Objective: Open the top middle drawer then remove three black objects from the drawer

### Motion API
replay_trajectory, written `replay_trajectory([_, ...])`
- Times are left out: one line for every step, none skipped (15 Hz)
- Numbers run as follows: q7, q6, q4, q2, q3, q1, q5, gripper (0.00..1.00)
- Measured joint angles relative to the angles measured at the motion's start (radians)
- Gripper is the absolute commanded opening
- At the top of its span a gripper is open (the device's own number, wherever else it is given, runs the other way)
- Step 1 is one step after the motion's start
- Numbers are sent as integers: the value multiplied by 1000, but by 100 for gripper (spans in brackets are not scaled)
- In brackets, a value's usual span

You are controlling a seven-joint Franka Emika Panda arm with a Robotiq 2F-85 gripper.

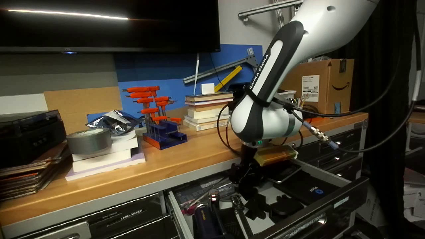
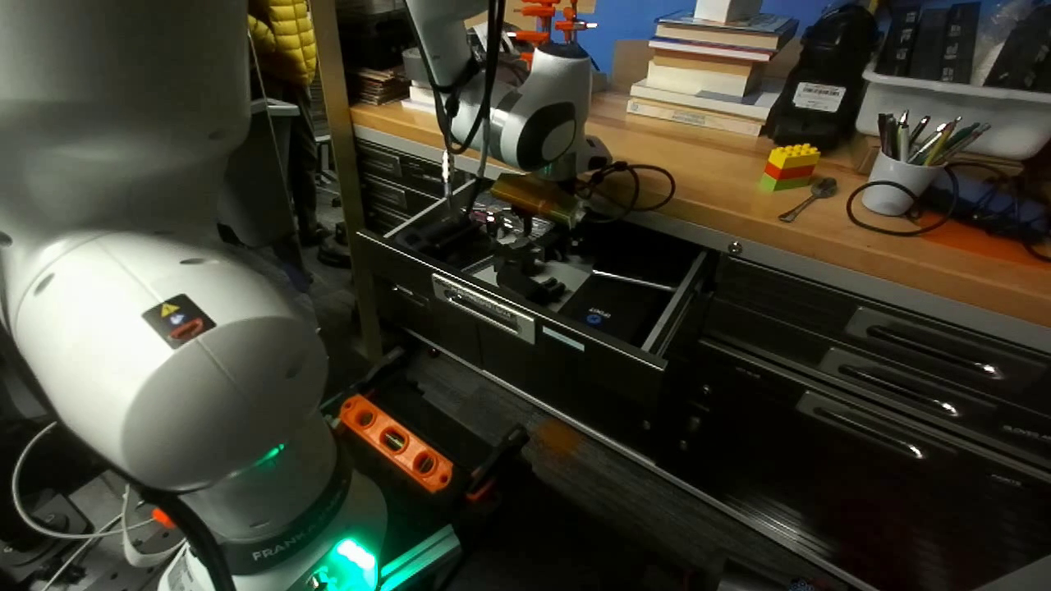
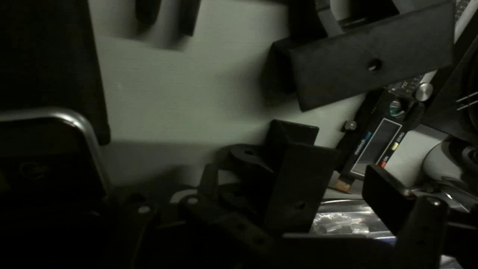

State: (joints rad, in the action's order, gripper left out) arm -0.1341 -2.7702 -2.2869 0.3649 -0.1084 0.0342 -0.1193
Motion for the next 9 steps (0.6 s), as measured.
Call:
replay_trajectory([15,-5,2,5,6,4,13,100])
replay_trajectory([32,-8,4,10,13,8,27,100])
replay_trajectory([46,-9,6,14,18,12,36,100])
replay_trajectory([58,-10,9,19,21,16,41,100])
replay_trajectory([70,-12,13,25,25,20,46,100])
replay_trajectory([81,-13,16,30,28,24,53,100])
replay_trajectory([94,-14,20,34,32,28,58,89])
replay_trajectory([105,-15,23,38,36,33,63,72])
replay_trajectory([115,-17,27,42,41,38,67,66])
